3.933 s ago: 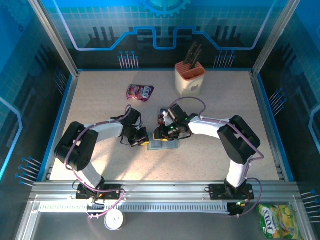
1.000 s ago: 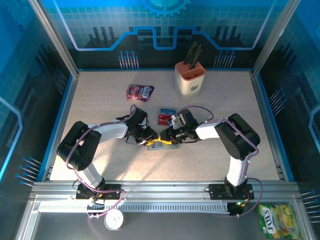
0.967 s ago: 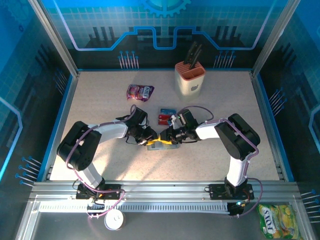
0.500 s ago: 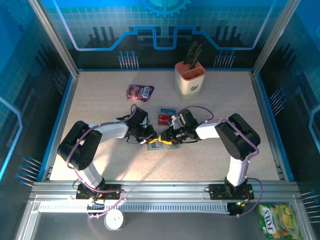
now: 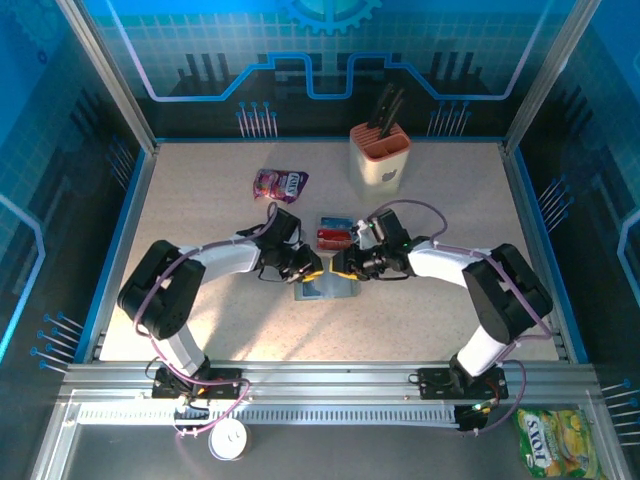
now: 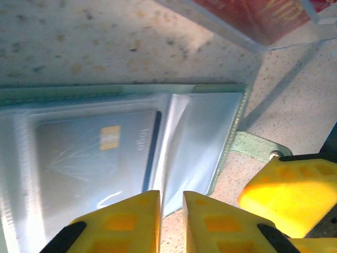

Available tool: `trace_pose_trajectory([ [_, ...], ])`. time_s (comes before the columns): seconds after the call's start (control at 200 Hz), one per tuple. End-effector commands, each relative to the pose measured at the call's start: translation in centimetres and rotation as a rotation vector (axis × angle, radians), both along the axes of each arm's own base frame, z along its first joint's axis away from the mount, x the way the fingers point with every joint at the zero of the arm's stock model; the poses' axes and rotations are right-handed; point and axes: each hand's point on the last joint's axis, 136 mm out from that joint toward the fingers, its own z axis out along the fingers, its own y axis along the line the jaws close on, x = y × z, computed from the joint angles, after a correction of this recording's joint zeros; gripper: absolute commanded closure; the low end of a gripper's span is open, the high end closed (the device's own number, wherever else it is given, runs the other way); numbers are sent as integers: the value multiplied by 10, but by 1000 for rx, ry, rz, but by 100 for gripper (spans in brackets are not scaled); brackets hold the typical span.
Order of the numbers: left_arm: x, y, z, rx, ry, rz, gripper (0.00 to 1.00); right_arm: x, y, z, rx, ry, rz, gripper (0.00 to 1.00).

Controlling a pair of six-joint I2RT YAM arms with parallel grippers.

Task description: Take the credit cards out of the card holder

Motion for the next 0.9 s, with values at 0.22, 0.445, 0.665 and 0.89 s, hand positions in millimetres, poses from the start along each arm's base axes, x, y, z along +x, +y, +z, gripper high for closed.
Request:
trace_pose_trajectory([
  [0.22, 1, -30, -1, -29, 35, -62, 79, -5, -28, -1, -47, -2, -52, 60],
  [0.445, 4, -43, -1, -37, 36, -86, 73, -7, -35, -1, -48, 3, -62, 60],
  [0.665, 6, -56, -3, -47, 44, -112, 70, -10, -42, 2, -61, -7, -75, 59],
  [0.89, 9, -58, -2, -48, 40, -121, 65, -12, -44, 2, -64, -1, -78, 59],
])
